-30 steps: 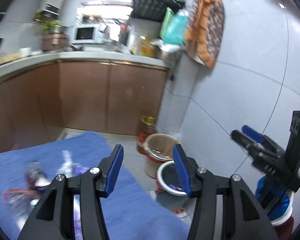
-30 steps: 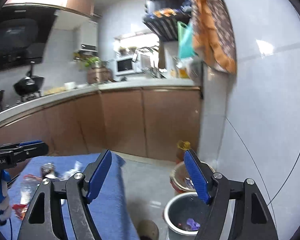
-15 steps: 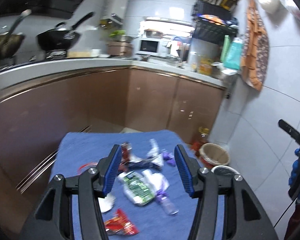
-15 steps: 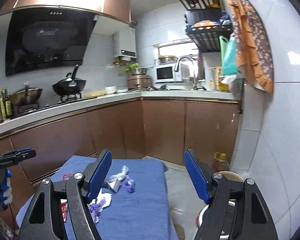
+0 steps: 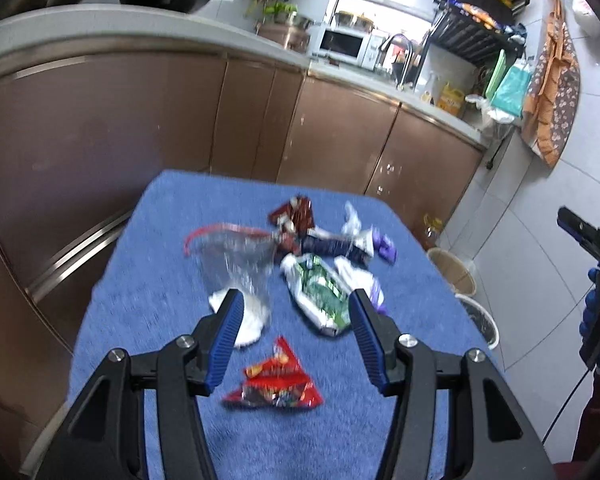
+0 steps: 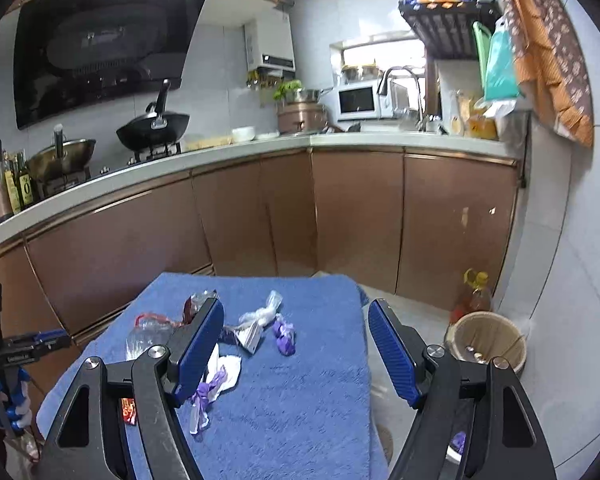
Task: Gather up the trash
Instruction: 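Grasp the red snack bag with the left gripper while right grasps white tissue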
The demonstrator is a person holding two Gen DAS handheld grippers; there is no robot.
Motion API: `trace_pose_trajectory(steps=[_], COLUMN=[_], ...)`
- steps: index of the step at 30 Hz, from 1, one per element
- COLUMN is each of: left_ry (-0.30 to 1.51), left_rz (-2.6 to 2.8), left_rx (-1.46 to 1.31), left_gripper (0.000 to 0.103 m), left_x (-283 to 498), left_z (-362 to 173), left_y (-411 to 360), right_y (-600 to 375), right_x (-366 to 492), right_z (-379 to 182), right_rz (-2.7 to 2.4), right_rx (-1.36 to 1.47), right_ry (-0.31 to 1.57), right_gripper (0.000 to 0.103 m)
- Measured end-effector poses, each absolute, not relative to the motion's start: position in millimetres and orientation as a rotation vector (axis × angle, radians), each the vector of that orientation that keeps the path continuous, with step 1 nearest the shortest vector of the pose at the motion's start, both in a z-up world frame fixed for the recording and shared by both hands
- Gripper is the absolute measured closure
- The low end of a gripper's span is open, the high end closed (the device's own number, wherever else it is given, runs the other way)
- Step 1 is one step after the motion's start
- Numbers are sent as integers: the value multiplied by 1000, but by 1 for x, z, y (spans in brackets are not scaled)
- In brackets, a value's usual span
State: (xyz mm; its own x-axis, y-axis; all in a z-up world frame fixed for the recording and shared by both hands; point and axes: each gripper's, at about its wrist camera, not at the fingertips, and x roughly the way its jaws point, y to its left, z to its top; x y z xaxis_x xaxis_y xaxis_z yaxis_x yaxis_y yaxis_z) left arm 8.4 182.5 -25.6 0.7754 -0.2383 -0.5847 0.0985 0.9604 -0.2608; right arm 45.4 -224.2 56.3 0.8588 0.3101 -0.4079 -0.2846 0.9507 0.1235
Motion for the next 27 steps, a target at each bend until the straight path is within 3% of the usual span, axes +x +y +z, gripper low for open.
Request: trace_pose_trajectory(steps=[17,27], left_ry=[832,870], left_rz=[-71,-44], left_rx=[-175,-222], left_gripper=[50,51], left_x=[25,42], left_z=[-112,-132], left_y=[151,163], right_y=[-184,-146], right_x=[106,173], right_z=[-36,-96], right_rz=[455,567], right_rx=[98,185], right_ry=[690,888], right_gripper=[30,50])
